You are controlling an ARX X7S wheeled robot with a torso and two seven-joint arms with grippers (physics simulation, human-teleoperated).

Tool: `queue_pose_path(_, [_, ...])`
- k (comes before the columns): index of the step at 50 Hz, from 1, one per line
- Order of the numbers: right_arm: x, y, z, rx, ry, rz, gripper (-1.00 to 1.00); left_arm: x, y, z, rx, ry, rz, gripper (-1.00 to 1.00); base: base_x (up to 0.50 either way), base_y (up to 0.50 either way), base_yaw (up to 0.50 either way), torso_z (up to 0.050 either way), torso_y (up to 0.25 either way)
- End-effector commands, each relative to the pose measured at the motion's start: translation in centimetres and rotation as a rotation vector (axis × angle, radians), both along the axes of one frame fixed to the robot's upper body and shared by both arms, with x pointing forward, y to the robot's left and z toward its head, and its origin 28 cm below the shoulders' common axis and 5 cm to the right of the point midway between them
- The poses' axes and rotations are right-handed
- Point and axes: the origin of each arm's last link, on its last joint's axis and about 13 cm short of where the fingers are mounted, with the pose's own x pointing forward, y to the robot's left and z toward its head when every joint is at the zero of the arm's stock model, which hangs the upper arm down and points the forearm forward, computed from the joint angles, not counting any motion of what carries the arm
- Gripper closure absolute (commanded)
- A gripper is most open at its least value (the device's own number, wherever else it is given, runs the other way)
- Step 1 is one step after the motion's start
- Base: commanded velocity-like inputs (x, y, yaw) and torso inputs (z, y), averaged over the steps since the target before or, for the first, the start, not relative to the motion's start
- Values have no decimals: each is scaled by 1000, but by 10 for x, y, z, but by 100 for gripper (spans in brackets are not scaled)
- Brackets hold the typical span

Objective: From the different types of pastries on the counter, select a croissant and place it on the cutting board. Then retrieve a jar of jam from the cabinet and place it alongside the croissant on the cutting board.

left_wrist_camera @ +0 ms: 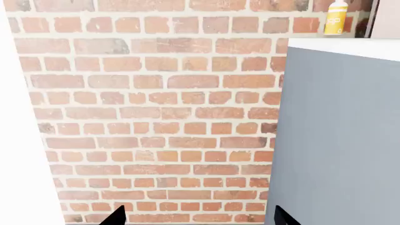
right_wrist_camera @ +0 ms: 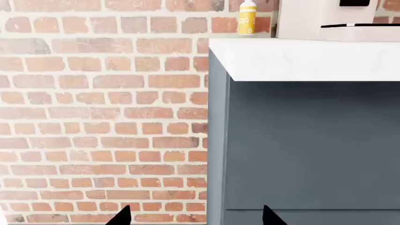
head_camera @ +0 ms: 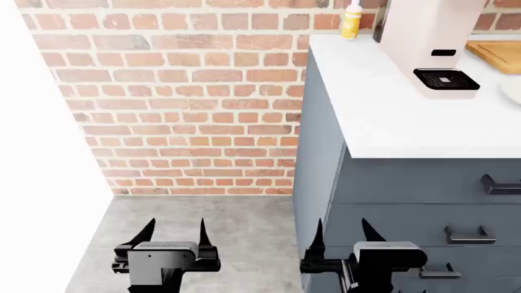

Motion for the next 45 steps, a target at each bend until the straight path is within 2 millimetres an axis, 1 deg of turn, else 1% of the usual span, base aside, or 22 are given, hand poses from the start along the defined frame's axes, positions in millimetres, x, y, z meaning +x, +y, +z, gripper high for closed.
queue_pose_path(1, [0,1,2,-2,-5,0,-100,-1,0,-1,8,1,-5,-100,0,0,0,0,0])
queue_pose_path(2, [-1,1,5,-3,-10,1,-100,-3,0,-2,11,4,-11,-100,0,0,0,0,0])
queue_pose_path(4, [-3,1,12,-8,-19,4,-100,-3,-1,17,14,-9,-31,-100,0,0,0,41,0])
queue_pose_path(7, [-4,0,26,-8,-28,12,-100,5,2,34,-2,-32,-49,-100,0,0,0,50,0])
queue_pose_path(9, [-5,-1,38,-14,-39,19,-100,6,3,47,-11,-57,-70,-100,0,0,0,50,0])
queue_pose_path(13, [-4,-5,64,-4,-60,33,-100,3,1,83,-19,-96,-103,-100,0,0,0,50,0])
queue_pose_path(17, [-5,-8,95,14,-88,57,-100,3,-1,116,-12,-113,-127,-100,0,0,0,50,0])
queue_pose_path(22, [0,-15,125,16,-98,69,-100,9,-5,156,-100,-57,-171,-100,0,0,0,50,0])
queue_pose_path(25, [0,-19,138,-1,-101,105,-100,11,-3,176,-88,-51,-201,-100,14,-83,0,50,0])
queue_pose_path(27, [-1,-21,148,4,-113,129,-100,9,1,187,-57,-46,-236,-100,131,-500,0,50,0])
queue_pose_path(31, [-2,-24,160,8,-134,153,-100,5,8,197,-8,-50,-286,-100,136,-500,0,50,0])
queue_pose_path(40, [-7,-30,173,4,-170,167,-100,-1,14,195,10,-63,-300,-100,152,-500,0,50,0])
queue_pose_path(45, [-10,-35,185,-7,-190,174,-100,1,15,206,13,-78,-297,-100,151,-500,0,50,0])
